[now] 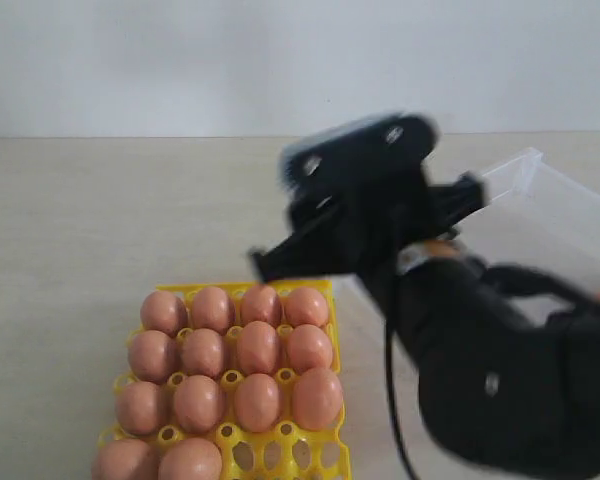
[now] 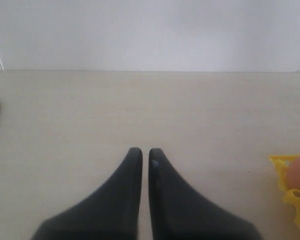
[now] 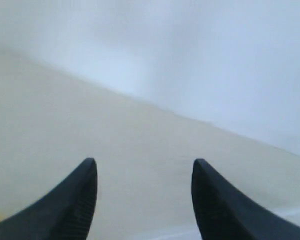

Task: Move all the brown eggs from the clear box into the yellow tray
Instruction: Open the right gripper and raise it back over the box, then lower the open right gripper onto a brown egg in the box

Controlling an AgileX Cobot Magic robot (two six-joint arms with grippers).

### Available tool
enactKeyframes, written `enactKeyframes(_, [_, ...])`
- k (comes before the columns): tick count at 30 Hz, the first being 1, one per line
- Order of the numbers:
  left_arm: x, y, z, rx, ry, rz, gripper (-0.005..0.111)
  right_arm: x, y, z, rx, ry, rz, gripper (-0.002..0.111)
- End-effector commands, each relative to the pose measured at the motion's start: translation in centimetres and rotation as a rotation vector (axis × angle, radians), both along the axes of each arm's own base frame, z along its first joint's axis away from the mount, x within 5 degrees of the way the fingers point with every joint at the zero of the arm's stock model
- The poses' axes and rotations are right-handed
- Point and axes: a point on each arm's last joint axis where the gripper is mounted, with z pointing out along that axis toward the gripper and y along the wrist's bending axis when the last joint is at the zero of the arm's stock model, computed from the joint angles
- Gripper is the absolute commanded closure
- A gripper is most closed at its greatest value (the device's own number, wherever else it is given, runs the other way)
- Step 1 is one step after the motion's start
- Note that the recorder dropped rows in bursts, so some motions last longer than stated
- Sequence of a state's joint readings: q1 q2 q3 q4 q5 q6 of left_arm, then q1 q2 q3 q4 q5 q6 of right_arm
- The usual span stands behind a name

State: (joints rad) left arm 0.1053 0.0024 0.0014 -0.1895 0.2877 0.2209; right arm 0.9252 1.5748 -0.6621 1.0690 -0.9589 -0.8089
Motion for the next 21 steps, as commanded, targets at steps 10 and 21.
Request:
enactKeyframes(10, [0.0, 0.0, 0.1, 0.003, -0.006, 0.001, 0.103, 9.5, -20.6, 4.2, -0.323, 0.432, -0.675, 0.058])
enactKeyframes(21, [0.0, 0.0, 0.1, 0.003, -0.006, 0.001, 0.103, 7.8, -28.9, 13.1, 0.279, -0.768, -0.987, 0.058])
